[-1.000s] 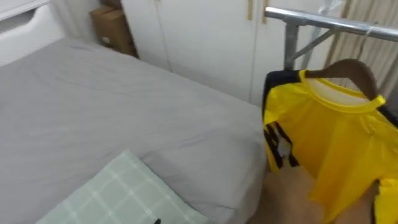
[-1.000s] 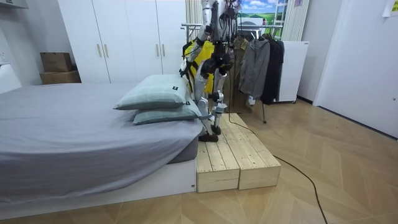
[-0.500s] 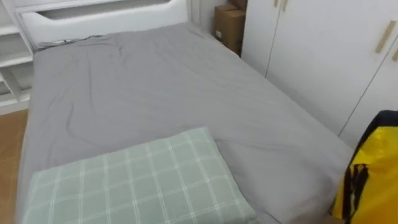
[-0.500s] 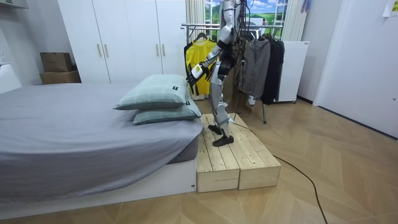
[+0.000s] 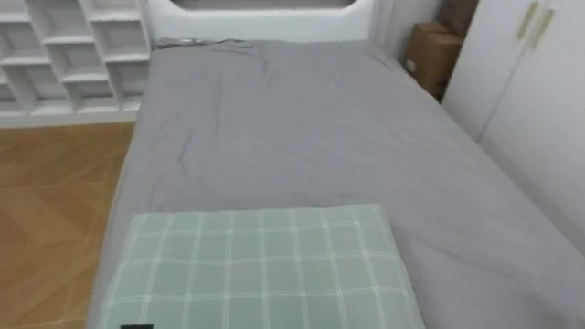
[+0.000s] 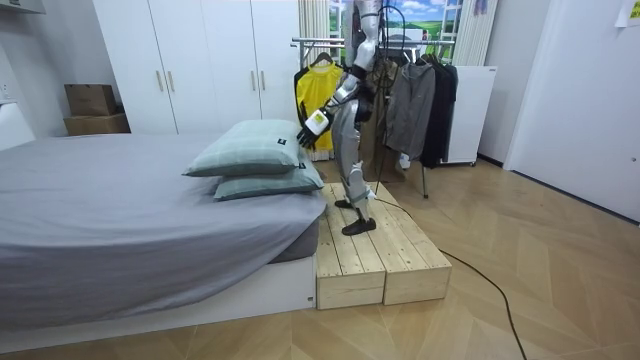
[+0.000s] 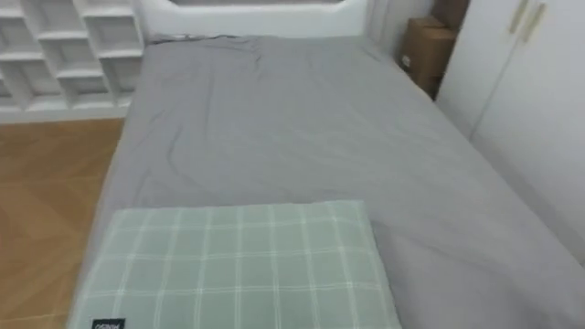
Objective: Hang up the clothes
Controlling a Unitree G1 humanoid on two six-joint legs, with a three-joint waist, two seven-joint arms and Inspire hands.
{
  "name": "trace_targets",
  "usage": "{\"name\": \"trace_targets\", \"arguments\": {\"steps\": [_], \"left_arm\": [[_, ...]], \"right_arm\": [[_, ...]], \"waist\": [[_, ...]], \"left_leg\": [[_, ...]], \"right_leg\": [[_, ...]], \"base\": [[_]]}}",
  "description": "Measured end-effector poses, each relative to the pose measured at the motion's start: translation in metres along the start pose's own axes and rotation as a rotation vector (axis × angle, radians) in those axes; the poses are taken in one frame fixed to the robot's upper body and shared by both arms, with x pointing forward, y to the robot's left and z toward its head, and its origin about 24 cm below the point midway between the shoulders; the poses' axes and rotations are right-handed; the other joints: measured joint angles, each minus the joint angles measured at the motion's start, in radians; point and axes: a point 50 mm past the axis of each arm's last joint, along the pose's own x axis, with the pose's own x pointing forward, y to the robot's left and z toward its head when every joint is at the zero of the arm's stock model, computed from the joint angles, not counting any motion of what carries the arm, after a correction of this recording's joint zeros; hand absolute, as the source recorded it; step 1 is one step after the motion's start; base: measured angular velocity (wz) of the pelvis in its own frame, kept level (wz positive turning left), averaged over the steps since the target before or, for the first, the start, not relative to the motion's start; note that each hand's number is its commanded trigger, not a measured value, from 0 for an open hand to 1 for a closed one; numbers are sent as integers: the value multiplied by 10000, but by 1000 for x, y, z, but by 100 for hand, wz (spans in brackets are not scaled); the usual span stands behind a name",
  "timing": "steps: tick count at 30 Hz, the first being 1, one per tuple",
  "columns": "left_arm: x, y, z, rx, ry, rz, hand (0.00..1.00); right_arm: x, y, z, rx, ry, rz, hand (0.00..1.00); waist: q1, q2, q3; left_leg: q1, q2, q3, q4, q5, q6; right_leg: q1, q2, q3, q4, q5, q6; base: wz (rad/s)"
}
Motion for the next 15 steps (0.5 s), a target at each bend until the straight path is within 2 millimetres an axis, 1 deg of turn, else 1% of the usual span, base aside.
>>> {"name": "trace_targets", "arguments": {"steps": [2, 3, 4, 6, 8, 9, 10, 12, 14, 15], "left_arm": [[-1, 3, -5, -52, 225, 256, 0], [-3, 3, -11, -83, 472, 408, 0], [-4, 3, -13, -84, 560, 464, 0], [-6, 3, -18, -102, 748, 574, 0], [-9, 3, -28, -306, 1202, 702, 0], [-12, 5, -35, -585, 1449, 881, 0], [-13, 6, -37, -675, 1561, 965, 0], [-18, 7, -47, -1214, 2007, 1208, 0], [-23, 7, -55, -1574, 2292, 1394, 0], [-27, 7, -61, -1842, 2478, 1523, 0]], "right_arm": [[0, 0, 0, -1, 11, -93, 0], [0, 0, 2, -49, -39, -125, 0], [1, 0, 3, -110, -84, -147, 0], [2, 0, 7, -436, -183, -170, 0], [1, 2, 5, -748, -141, -117, 0], [1, 4, 4, -883, -138, -69, 0], [1, 4, 4, -949, -145, -56, 0], [1, 4, 2, -1119, -71, -48, 0], [-1, 3, -5, -1137, 95, -48, 0], [-3, 3, -10, -1154, 213, -58, 0]], "waist": [[105, -28, -6], [129, -33, -23], [139, -24, -18], [361, 9, -23], [574, -18, -48], [584, -73, -82], [582, -93, -88], [611, -129, -74], [624, -151, -71], [663, -160, -82]], "left_leg": [[35, -155, -283, -117, 78, -8], [79, -259, -467, -179, 152, -13], [81, -285, -521, -194, 184, -9], [157, -303, -550, -309, 224, -48], [496, -361, -549, -768, 359, -135], [625, -432, -568, -1035, 488, -171], [671, -456, -588, -1143, 548, -188], [865, -479, -781, -1515, 724, -266], [989, -470, -839, -1619, 779, -310], [1033, -471, -871, -1632, 783, -315]], "right_leg": [[183, 28, 254, -328, -1, 129], [353, 26, 243, -572, 2, 164], [435, 33, 261, -692, 7, 177], [549, 68, 289, -924, 14, 188], [854, 103, 318, -1262, 43, 237], [1003, 98, 311, -1440, 44, 238], [1103, 99, 299, -1519, 44, 239], [1161, 139, 219, -1573, 45, 239], [1286, 188, 236, -1618, 45, 238], [1404, 214, 237, -1747, 45, 238]], "base": [[59], [42], [23], [2], [4], [14], [19], [19], [14], [9]]}}
